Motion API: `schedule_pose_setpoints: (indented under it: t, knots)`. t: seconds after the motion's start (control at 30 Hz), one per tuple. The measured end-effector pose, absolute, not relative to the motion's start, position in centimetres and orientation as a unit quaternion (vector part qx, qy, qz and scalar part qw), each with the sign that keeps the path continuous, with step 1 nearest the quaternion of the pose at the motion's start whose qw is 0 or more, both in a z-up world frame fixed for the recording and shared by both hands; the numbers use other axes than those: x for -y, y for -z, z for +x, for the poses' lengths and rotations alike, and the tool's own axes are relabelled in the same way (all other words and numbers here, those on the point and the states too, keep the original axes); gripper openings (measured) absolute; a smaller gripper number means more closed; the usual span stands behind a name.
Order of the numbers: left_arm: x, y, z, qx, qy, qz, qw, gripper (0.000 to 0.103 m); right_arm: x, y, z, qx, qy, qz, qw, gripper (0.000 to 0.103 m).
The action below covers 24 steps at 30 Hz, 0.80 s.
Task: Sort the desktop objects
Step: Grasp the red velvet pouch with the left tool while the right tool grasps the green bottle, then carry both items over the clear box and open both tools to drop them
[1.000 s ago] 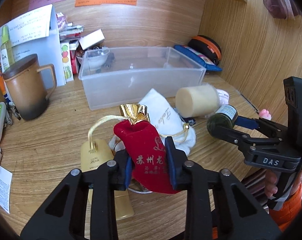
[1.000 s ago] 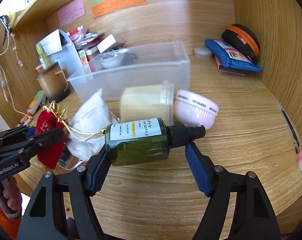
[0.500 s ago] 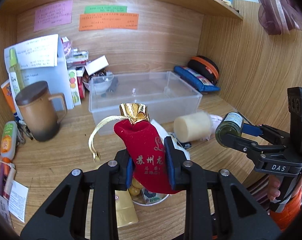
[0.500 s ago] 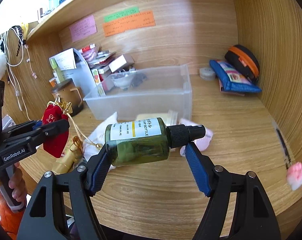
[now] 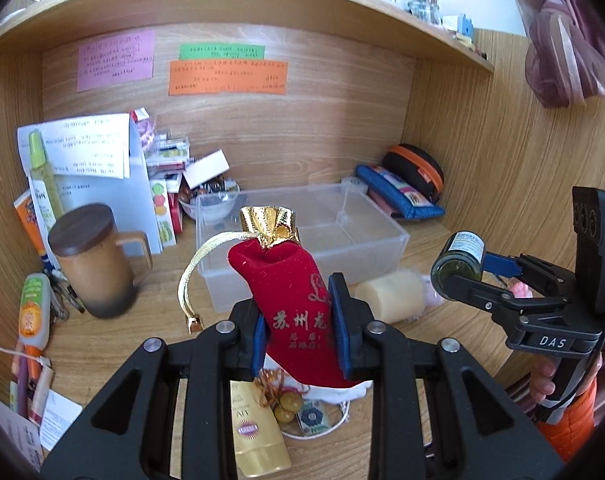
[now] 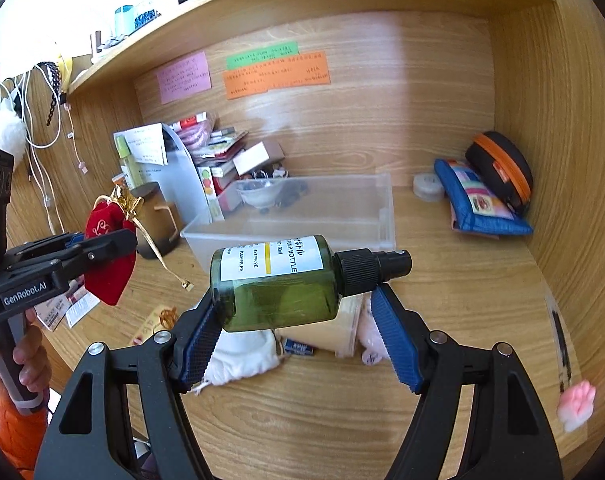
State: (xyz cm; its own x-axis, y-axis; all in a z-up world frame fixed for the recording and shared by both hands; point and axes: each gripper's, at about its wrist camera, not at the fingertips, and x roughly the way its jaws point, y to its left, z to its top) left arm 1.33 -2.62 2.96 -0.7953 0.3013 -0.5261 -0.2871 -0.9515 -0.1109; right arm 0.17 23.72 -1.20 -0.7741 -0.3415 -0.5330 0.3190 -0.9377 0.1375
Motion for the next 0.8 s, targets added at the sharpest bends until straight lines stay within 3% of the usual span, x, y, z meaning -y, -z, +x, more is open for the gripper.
schedule_pose_setpoints:
  t: [0.5,0.8]
  knots:
    - [3.0,-6.7,-1.6,0.002,-0.950,-0.263,0.171,0.028,-23.0,-3.0,-3.1,-0.022,0.953,0.248,0.170,0.070]
    - [3.3,-6.3,-5.5,0.003,-0.943,-0.287,0.167,0.028,-22.6,-3.8,-7.0,-0.036,0.953,0.251,0.169,0.070]
